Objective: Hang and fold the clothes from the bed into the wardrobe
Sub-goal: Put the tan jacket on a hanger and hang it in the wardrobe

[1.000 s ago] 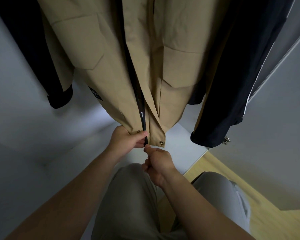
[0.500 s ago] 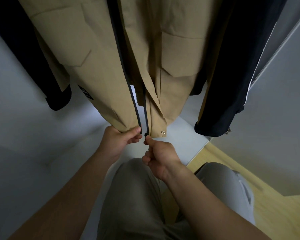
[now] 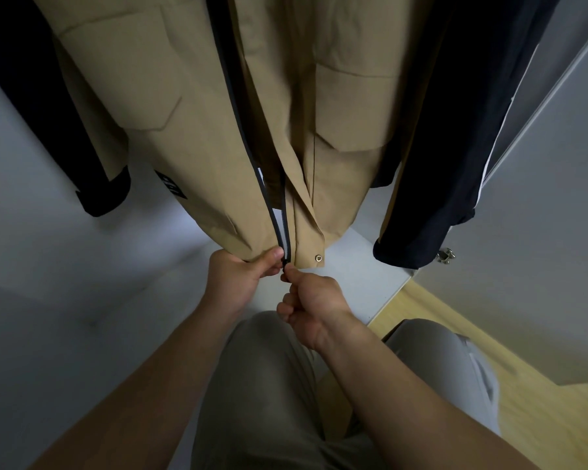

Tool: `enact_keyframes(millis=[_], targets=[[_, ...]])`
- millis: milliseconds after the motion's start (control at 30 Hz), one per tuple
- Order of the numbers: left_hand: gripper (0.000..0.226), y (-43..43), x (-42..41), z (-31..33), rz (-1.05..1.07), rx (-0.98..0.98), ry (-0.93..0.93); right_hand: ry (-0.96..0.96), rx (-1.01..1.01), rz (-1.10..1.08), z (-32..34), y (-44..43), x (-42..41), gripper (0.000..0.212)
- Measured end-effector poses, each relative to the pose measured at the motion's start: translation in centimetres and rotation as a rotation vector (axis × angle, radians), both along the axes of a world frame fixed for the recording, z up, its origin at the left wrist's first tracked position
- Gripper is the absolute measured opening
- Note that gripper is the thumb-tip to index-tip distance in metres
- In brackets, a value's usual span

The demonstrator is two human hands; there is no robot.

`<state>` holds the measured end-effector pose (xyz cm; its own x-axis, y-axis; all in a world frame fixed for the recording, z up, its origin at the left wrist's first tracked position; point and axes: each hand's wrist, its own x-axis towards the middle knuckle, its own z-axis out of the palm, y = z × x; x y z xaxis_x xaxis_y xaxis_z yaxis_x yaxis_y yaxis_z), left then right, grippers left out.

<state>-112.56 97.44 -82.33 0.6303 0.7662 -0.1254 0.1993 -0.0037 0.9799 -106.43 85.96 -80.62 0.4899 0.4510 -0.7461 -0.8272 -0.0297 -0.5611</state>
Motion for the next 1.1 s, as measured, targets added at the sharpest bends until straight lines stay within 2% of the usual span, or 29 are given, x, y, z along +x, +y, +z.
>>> enact_keyframes(millis=[367,533,667,767,967,1100], targets=[[0.034,-0.4,-0.3,-0.7,0.011,0.182,0.118,0.011,0.013,-0.036,0.4,0.5,0.2,0.013],[0.035,0.1,-0.7,-0.5,-0.073,0.153,0.101,0.014,0.011,-0.049,0.3,0.3,0.2,0.014],[0.029,0.5,-0.8,-0.5,-0.068,0.342,0.195,0.022,0.008,-0.050,0.3,0.4,-0.1,0.014],[0.034,0.9,-0.6,-0.6,-0.113,0.442,0.267,0.022,0.005,-0.056,0.4,0.5,-0.1,0.013],[0.042,1.0,-0.6,-1.2,-0.137,0.472,0.281,0.027,-0.007,-0.052,0.8,0.7,0.8,0.002],[0.062,1.6,-0.8,-1.8,-0.159,0.459,0.303,0.036,-0.021,-0.039,0.8,0.9,0.9,0.002]])
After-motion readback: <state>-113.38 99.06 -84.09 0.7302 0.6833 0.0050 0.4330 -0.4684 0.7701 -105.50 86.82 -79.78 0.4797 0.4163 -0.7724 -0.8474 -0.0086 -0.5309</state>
